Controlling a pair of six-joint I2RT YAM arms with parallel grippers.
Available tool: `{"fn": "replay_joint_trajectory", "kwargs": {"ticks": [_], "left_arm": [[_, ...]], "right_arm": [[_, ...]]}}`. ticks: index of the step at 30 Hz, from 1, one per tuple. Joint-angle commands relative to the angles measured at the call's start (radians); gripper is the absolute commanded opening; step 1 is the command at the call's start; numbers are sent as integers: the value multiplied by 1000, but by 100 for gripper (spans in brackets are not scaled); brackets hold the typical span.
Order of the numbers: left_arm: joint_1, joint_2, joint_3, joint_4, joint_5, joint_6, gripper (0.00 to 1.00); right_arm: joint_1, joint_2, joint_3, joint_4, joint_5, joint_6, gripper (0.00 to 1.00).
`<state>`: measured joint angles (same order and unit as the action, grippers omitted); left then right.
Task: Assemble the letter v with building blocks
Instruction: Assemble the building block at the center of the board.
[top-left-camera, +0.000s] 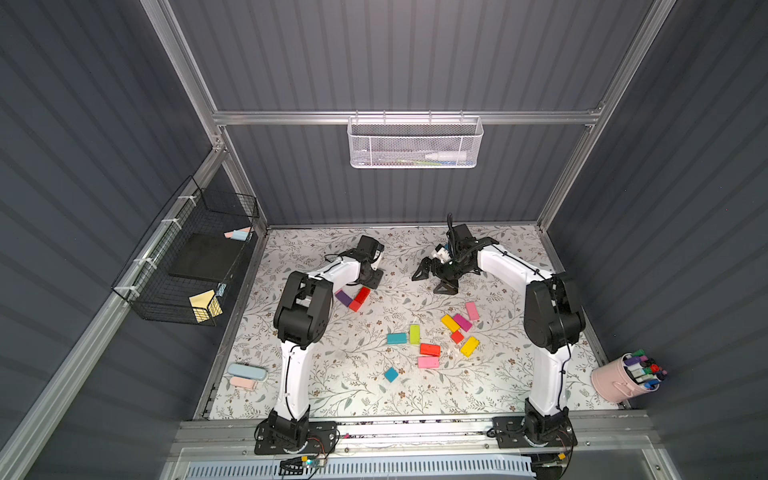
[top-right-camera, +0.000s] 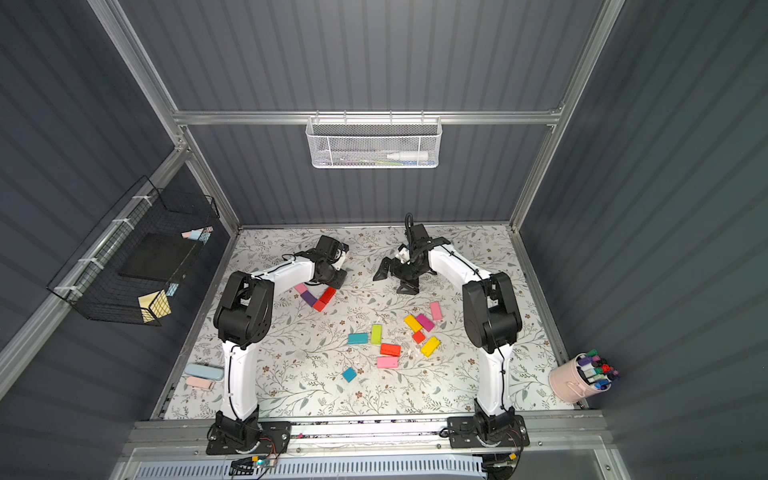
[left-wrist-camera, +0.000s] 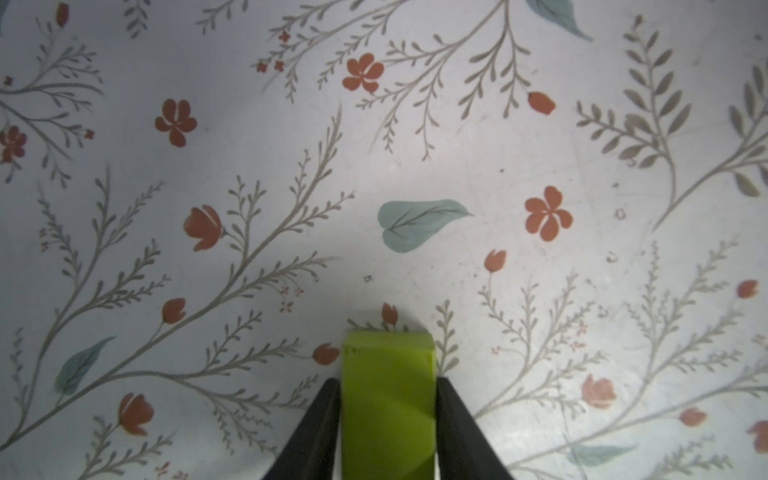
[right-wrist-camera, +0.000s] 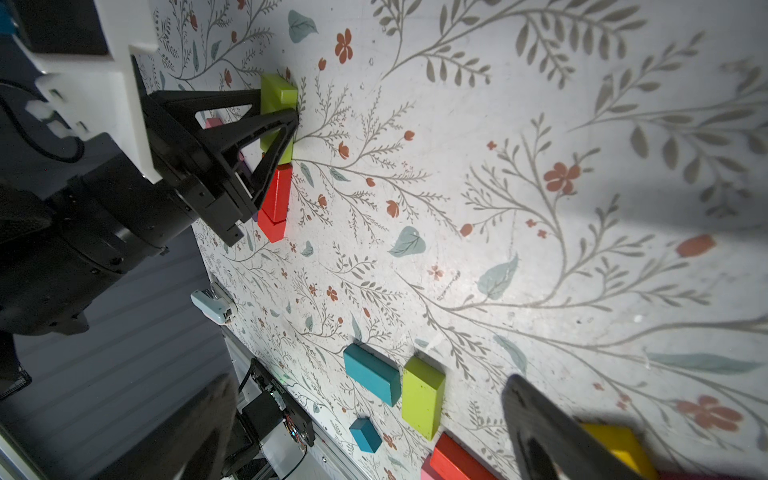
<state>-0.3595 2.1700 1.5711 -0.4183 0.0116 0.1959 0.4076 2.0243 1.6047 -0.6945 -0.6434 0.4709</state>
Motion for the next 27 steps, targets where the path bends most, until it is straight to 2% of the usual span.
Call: {"fn": "replay_joint_trajectory", "kwargs": {"ticks": [1,10,11,12,15,18,23,27], "left_arm": [[11,72,-60,-140,-60,-14,47],[14,10,-39,-63,-51,-41,73],[14,-17,-44,-32,-57,-52,78],[17,-51,-53,9,-66,-64,89],[22,-162,-94,134,-74,-94,99],[31,-275,-149,276,-72,-117,100],[44,-371,-236,400,-105,-149,100],[44,-492,-328,522,-52,-174,100]], "right_arm": [[6,24,1,5,-7,0,99],[6,26,0,9,-14,-2,99],[7,27,0,11,-13,-2,99],[6,28,-1,12,-14,0,99],[7,34,7,14,-14,1,99],[10,42,14,11,-10,-1,99],[12,44,19,-1,18,-9,99],[20,22,16,-36,111,-35,99]]}}
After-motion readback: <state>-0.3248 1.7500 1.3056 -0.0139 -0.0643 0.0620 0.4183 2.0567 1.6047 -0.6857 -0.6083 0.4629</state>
